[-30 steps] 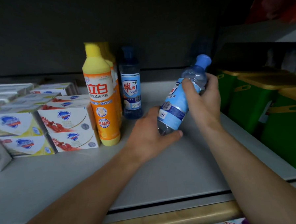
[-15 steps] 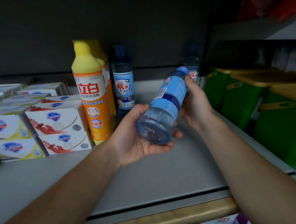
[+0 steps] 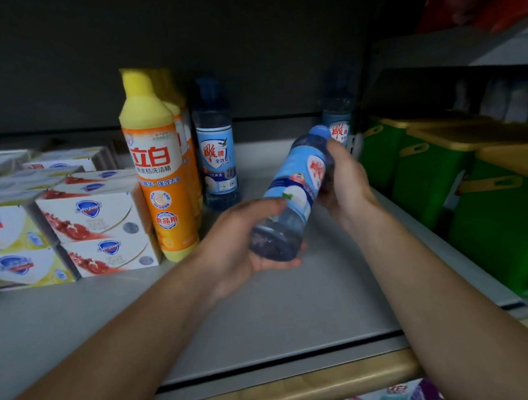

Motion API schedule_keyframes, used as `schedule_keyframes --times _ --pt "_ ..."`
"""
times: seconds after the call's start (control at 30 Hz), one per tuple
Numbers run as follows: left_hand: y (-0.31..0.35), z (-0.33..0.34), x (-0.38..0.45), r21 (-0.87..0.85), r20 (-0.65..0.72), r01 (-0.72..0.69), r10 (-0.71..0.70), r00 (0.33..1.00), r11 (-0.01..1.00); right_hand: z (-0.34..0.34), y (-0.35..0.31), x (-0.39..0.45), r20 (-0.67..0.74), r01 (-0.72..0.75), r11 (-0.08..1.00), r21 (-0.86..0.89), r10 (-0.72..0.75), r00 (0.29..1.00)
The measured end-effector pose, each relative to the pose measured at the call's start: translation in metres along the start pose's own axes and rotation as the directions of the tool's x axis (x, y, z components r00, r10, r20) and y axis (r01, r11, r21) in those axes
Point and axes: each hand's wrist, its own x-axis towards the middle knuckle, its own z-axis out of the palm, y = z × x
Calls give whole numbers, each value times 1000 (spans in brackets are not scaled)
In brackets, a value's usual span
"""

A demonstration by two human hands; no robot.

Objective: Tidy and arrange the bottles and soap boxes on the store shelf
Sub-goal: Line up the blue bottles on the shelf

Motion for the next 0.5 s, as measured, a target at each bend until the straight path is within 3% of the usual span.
schedule_keyframes --times 0.1,0.23,0.37,0.5 --pt "5 -5 -2 -226 142 136 -106 984 965 2 6 -1 93 -95 995 27 92 991" --pt "2 -7 0 -210 157 138 -106 982 968 2 7 -2 99 -123 992 33 119 988" --pt "-7 -2 4 29 49 -30 29 998 999 6 3 -2 145 -93 989 118 76 986" --pt "-15 -5 9 378 45 -281 286 957 882 11 -3 -8 75 107 994 8 -107 991"
